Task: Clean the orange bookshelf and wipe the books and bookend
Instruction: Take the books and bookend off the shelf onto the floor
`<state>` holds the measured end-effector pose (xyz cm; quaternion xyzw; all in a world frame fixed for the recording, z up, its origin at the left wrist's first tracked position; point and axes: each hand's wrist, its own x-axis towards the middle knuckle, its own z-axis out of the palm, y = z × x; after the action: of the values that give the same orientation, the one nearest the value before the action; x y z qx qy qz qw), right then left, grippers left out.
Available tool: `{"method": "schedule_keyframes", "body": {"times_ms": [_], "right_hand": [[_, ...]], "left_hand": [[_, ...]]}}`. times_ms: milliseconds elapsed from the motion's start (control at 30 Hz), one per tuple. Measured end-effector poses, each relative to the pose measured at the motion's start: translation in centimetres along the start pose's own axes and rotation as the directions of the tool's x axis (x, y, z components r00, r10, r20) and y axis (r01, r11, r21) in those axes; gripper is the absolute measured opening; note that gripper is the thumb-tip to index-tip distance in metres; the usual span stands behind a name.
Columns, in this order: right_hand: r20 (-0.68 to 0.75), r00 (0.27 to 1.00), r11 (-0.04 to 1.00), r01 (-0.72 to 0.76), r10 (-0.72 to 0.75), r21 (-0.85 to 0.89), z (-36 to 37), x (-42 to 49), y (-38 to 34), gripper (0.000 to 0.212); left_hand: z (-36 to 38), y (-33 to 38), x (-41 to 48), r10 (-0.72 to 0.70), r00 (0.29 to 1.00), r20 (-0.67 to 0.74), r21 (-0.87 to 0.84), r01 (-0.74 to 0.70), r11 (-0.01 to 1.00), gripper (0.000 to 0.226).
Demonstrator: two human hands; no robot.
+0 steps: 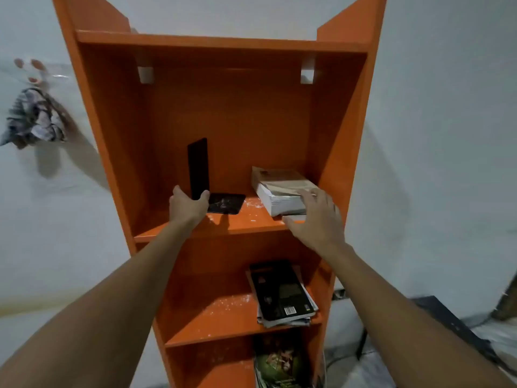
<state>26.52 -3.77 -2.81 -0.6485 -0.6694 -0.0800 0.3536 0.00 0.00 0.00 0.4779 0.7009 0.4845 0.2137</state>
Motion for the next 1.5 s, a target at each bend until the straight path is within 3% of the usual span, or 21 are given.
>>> {"method": "schedule_keyframes", "body": {"times_ms": [100,200,367,700,1200,1400,1500], "right_hand": [[0.068,0.997,0.993,0.051,-0.043,-0.110,0.5,1.9,0.4,0.085],[0.212,0.971,0.970,0.150,-0.109,-0.189,1.1,4.2,0.9,0.093],[0.285,0.957,0.968,0.126,-0.061,-0.216,1.9,6.0,0.4,0.094],[0.466,0.877,0.961,0.017,0.118,-0.277,1.0,7.6,0.8,0.109],[0.387,0.917,0.956,0.019,0.099,-0.292,0.9,5.9,0.6,0.105],[0.205,0.942,0.964,-0.261,0.266,-0.049,1.3,2.7,1.8,0.124],[0.167,0.931,0.944,-0.330,0.325,0.005,1.1,2.2,2.2,0.125]], "left_hand": [[1.1,-0.6,1.6,0.020,0.999,-0.043,0.026,-0.019,0.999,0.078],[2.5,-0.9,3.1,0.052,0.995,-0.089,0.013,-0.051,0.999,0.054],[3.8,-0.9,4.6,0.044,0.984,-0.173,0.046,-0.036,0.998,0.027],[4.2,-0.8,4.4,0.094,0.979,-0.184,0.064,-0.083,0.995,0.022],[4.1,-0.5,2.5,0.114,0.987,-0.111,0.013,-0.114,0.993,0.024],[3.8,-1.0,2.5,0.150,0.983,-0.106,0.056,-0.144,0.988,0.024],[4.1,-1.2,2.5,0.175,0.976,-0.129,0.075,-0.166,0.983,0.026]]}}
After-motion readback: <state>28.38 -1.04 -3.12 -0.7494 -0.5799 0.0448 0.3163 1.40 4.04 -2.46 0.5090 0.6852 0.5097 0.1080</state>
